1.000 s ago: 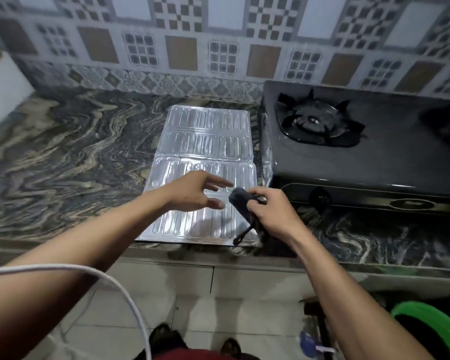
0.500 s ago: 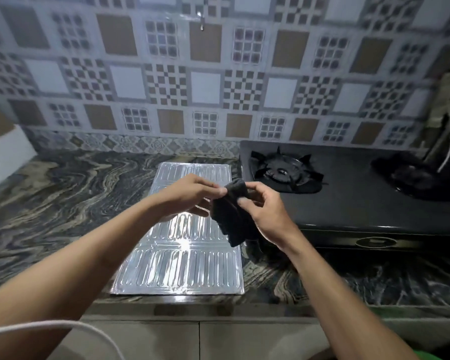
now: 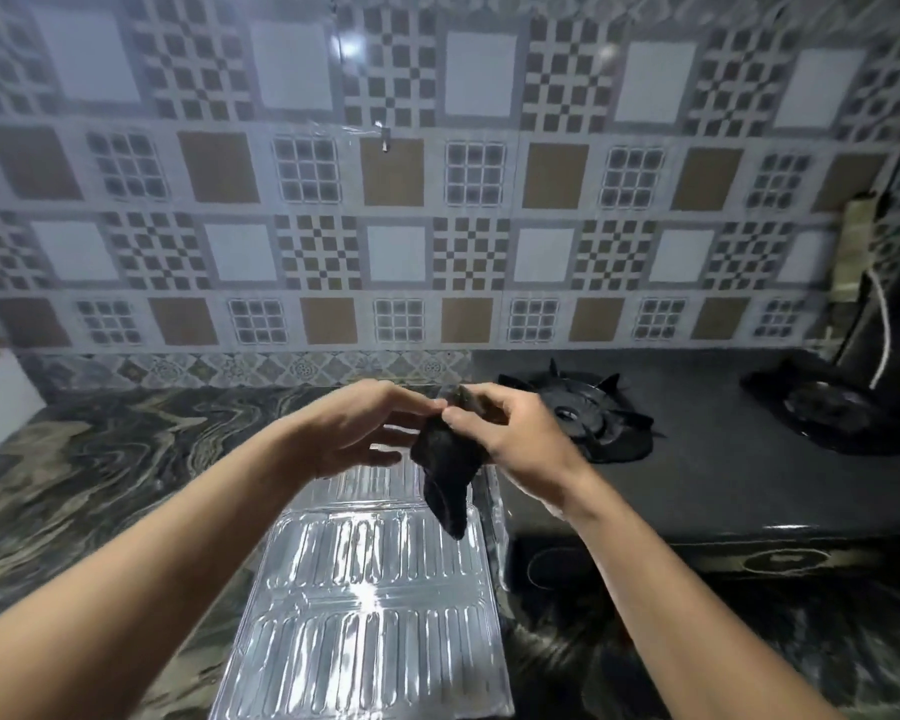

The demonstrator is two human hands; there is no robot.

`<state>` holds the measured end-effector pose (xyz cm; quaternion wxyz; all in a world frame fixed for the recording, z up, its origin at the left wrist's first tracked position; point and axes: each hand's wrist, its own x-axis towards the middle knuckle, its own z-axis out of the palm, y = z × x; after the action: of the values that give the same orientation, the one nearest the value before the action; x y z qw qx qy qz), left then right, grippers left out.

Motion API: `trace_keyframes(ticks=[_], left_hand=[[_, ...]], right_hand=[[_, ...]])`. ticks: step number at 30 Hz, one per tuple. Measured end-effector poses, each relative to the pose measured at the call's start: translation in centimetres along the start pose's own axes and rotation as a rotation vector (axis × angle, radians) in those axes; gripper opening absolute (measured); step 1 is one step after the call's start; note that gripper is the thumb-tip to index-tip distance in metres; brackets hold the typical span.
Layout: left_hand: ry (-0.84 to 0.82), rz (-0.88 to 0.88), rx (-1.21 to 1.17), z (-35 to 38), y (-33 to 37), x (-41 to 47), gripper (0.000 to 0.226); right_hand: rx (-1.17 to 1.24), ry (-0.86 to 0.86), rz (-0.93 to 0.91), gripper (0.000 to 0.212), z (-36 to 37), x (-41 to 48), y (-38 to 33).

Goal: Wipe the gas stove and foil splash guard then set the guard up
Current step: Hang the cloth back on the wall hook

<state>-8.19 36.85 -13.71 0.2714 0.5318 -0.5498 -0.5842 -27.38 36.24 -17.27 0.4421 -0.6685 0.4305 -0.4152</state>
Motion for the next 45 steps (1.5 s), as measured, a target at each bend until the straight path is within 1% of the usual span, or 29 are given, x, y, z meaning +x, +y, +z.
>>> trace_keyframes(ticks=[1,3,5,7,9,10,11,14,17,19,21,22,24,26,29,31,32,34,35,36,38,40,41,43,44,45], left_hand=[[0.060,0.049,0.097,-0.6,0.6,0.5,0.015],[0.219,0.184,0.323,-2.1,1.6,1.6,0.022],[0.346,0.322,0.494,-3.9,2.4,2.7,0.029],[0.386,0.456,0.622,-5.6,3.5,3.5,0.022],[0.401,0.570,0.690,-7.2,4.6,4.5,0.005],[0.419,0.616,0.721,-8.0,5.3,5.1,0.004],[0.441,0.649,0.760,-8.7,6.0,5.9,0.009],[0.493,0.665,0.834,-10.2,8.3,8.2,0.013],[0.521,0.715,0.876,-11.9,10.2,10.4,0.018],[0.494,0.740,0.898,-13.4,11.2,11.9,0.014],[0.456,0.730,0.962,-15.0,12.2,13.4,0.030],[0.470,0.721,1.027,-15.9,12.6,14.3,0.039],[0.548,0.727,1.159,-17.7,13.7,16.2,0.047],[0.633,0.769,1.235,-19.6,15.1,18.2,0.050],[0.757,0.801,1.286,-21.8,17.6,21.0,0.049],[0.876,0.777,1.323,-22.9,19.3,22.9,0.047],[0.919,0.761,1.335,-23.3,20.0,23.9,0.045],[0.964,0.780,1.267,-24.9,21.2,25.9,0.041],[0.990,0.776,1.222,-25.7,21.7,26.7,0.037],[1.026,0.754,1.225,-26.4,22.0,27.4,0.036],[1.073,0.685,1.277,-27.3,22.0,28.6,0.042],[1.083,0.662,1.330,-27.5,21.0,29.4,0.053],[1.091,0.671,1.330,-27.3,20.4,29.8,0.056],[1.086,0.685,1.312,-27.2,18.9,30.2,0.056],[1.071,0.689,1.305,-27.3,18.1,30.4,0.055],[1.049,0.690,1.292,-27.2,17.6,30.6,0.054]], right_hand=[[0.014,0.013,0.016,0.025,-0.2,0.9,0.0],[0.004,0.020,0.027,0.032,-1.0,2.7,-0.2],[-0.050,0.019,-0.022,0.036,-1.8,4.4,-0.7],[-0.126,0.014,-0.095,0.036,-2.6,6.2,-1.6],[-0.210,0.004,-0.166,0.032,-3.3,8.3,-2.6],[-0.233,-0.004,-0.195,0.030,-3.7,9.4,-3.2],[-0.246,-0.016,-0.216,0.030,-4.1,10.6,-3.8],[-0.354,-0.029,-0.258,0.040,-5.2,14.4,-5.1],[-0.406,-0.038,-0.288,0.037,-6.0,18.3,-5.8],[-0.439,-0.032,-0.318,0.037,-6.4,21.0,-6.1],[-0.490,-0.030,-0.359,0.042,-6.8,24.0,-6.1],[-0.521,-0.029,-0.380,0.044,-7.0,25.6,-6.1],[-0.584,-0.030,-0.416,0.044,-7.3,28.8,-6.1],[-0.616,-0.010,-0.467,0.043,-7.5,32.2,-6.2],[-0.627,0.070,-0.575,0.041,-7.5,37.5,-6.9],[-0.679,0.122,-0.663,0.040,-7.1,40.8,-7.6],[-0.706,0.142,-0.694,0.039,-6.8,42.5,-8.1],[-0.754,0.169,-0.738,0.039,-6.5,45.6,-8.9],[-0.806,0.176,-0.765,0.039,-6.4,47.0,-9.2],[-0.880,0.181,-0.791,0.038,-6.4,48.1,-9.5],[-1.007,0.196,-0.858,0.032,-6.4,50.3,-9.3],[-1.090,0.235,-0.903,0.018,-6.2,51.4,-8.3],[-1.132,0.271,-0.924,0.016,-6.0,51.5,-7.7],[-1.153,0.273,-0.876,0.018,-5.4,51.1,-6.0],[-1.121,0.250,-0.861,0.023,-5.0,50.9,-5.2],[-1.129,0.246,-0.867,0.034,-4.8,50.6,-4.4]])
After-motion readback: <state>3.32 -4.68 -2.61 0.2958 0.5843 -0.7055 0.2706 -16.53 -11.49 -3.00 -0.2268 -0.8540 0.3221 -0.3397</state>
